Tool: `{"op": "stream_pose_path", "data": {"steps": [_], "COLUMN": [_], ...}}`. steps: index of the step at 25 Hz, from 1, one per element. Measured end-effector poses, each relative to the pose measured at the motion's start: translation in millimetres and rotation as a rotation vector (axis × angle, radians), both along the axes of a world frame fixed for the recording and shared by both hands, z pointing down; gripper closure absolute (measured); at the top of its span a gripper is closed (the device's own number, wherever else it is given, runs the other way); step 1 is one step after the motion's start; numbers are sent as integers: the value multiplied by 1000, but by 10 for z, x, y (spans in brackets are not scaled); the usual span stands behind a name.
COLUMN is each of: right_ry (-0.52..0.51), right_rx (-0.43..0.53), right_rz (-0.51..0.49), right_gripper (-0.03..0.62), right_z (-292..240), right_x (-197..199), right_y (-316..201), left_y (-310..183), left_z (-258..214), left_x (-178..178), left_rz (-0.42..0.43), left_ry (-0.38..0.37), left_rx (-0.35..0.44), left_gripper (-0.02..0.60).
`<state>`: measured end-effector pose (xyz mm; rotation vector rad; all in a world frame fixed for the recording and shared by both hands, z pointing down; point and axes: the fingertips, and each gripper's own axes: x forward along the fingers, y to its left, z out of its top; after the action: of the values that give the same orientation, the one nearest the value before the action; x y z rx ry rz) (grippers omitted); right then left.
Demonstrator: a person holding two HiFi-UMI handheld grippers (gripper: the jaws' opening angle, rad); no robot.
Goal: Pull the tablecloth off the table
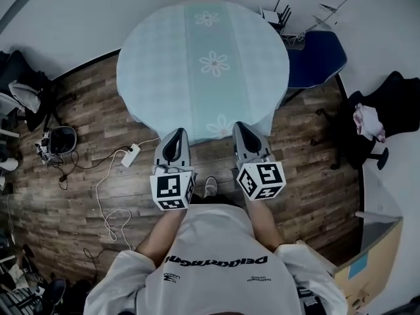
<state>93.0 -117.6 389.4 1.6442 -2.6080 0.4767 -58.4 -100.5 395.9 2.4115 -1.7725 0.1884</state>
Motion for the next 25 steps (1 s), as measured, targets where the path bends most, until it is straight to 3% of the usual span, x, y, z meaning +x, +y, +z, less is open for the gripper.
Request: {"op": "stream_pose_path", "data": {"steps": [9, 17, 20, 25], "right_ry": [24, 75, 90, 117], "right_rx": [-88, -150, -178, -255], "right_rz": [12, 18, 20, 34], "right_gripper": [562, 555, 526, 383], "right_z": [417, 876, 1099, 1551], "right_x": [65, 26, 10, 3], "right_y": [-555, -1309, -1641, -2228], "left_y": [-529, -1290, -1623, -2164], "left_z": [303, 762, 997, 1427], "left_x": [-98, -199, -265, -421], "left_rz": [-29, -43, -50, -69], "left_ry": [-23, -13, -14, -12], "left_rx": [-58, -129, -173, -243], "left_gripper": [565, 562, 488, 421]}}
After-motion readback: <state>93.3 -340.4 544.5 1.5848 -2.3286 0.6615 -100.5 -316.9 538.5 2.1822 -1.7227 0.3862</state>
